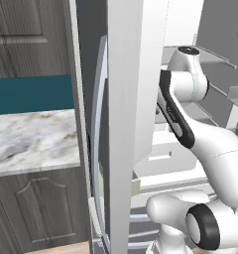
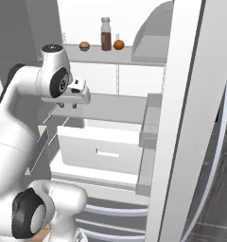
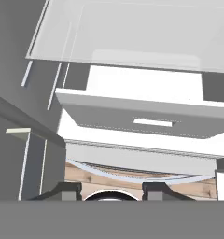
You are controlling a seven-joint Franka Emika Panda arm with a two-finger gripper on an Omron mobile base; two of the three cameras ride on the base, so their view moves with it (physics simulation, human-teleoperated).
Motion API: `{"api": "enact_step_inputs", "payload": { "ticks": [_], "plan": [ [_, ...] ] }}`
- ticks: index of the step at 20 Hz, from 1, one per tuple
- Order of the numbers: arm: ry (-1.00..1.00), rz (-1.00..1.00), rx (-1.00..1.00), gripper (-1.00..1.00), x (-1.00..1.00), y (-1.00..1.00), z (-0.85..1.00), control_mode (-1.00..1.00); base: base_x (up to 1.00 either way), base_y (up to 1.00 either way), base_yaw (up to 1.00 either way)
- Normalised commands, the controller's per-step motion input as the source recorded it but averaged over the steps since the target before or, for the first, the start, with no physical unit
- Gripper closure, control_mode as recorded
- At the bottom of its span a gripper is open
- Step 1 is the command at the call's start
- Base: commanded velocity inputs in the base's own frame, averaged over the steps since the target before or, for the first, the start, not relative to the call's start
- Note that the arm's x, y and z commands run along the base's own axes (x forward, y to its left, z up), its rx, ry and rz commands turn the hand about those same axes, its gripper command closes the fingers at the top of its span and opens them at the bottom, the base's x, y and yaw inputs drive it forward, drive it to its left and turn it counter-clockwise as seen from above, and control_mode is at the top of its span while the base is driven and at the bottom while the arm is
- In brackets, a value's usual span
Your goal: Pick the two tangerines from the fridge and place them on the plate next to the blender to make a fruit smoothie.
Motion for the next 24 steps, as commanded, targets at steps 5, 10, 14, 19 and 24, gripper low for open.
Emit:
{"api": "enact_step_inputs", "payload": {
  "ticks": [5,10,14,19,24],
  "plan": [
    [-0.03,0.00,0.00,-1.00,-0.04,0.00,0.00,-1.00,0.00,0.00,0.00],
    [-0.30,0.00,0.00,-1.00,-0.36,0.00,0.19,-1.00,0.00,0.00,0.00],
    [-0.45,0.00,0.00,-1.00,-0.37,-0.05,0.53,-1.00,0.00,0.00,0.00],
    [-0.40,0.00,0.05,-1.00,-0.32,-0.14,0.68,-1.00,0.00,0.00,0.00],
    [-0.16,0.00,0.03,-1.00,0.01,0.00,0.86,-1.00,0.00,0.00,0.00]
  ]
}}
